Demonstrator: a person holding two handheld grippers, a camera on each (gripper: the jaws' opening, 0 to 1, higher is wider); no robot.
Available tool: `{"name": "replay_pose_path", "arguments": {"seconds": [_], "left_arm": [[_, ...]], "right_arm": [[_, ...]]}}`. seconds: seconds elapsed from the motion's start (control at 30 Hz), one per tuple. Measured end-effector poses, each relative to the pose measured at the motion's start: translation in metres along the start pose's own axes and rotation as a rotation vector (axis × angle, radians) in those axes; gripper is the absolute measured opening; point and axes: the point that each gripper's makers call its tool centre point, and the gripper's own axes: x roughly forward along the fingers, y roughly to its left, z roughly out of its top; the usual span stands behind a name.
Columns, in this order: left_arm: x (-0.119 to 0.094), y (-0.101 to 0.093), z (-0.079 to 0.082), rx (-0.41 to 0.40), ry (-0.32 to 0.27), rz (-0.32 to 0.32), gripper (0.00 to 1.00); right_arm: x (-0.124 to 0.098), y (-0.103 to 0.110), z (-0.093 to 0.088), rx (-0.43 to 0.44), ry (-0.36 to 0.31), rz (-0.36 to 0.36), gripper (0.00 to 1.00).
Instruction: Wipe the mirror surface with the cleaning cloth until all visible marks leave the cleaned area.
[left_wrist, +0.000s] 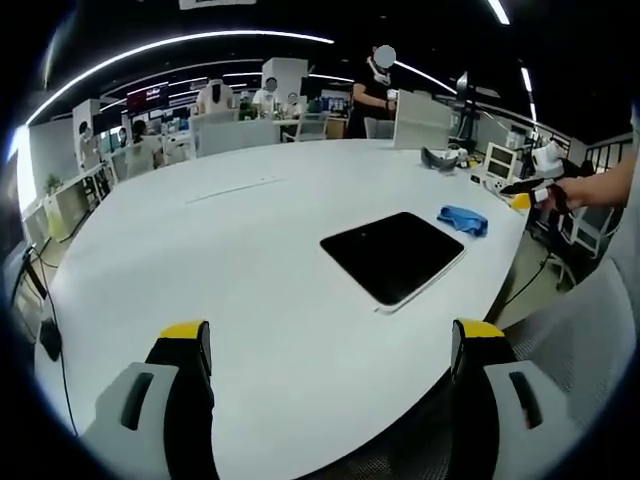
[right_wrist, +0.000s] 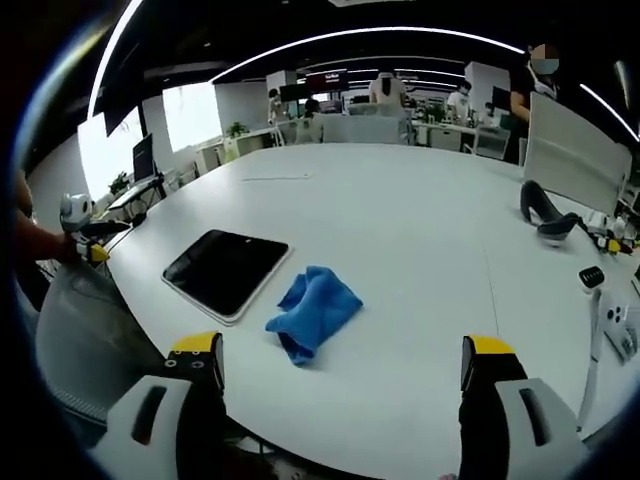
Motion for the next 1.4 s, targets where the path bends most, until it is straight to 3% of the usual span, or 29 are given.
{"name": "replay_pose_path", "arguments": {"seconds": [0.47, 0.83, 0.93, 1.13, 1.4], "left_arm": [[-0.001, 0.001, 0.001, 0.001, -0.010, -0.003, 0.99], [0.000, 0.002, -0.001, 0.001, -0.006, -0.006, 0.99], [0.000, 0.002, -0.002, -0.001, -0.001, -0.005, 0.99], [0.000, 0.002, -0.003, 0.000, 0.005, -0.004, 0.98], [0.002, 0.002, -0.005, 0.000, 0.014, -0.005, 0.98]], "right_arm": [[0.006, 0.003, 0.018, 0.017, -0.011, 0.018, 0.92], [0.030, 0.006, 0.036, -0.021, 0.005, 0.023, 0.82], [0.042, 0.003, 0.038, -0.068, 0.023, 0.018, 0.75], [0.064, -0.006, 0.032, -0.038, 0.075, 0.007, 0.57], [0.092, 0.005, 0.014, -0.048, 0.164, 0.004, 0.31]]}}
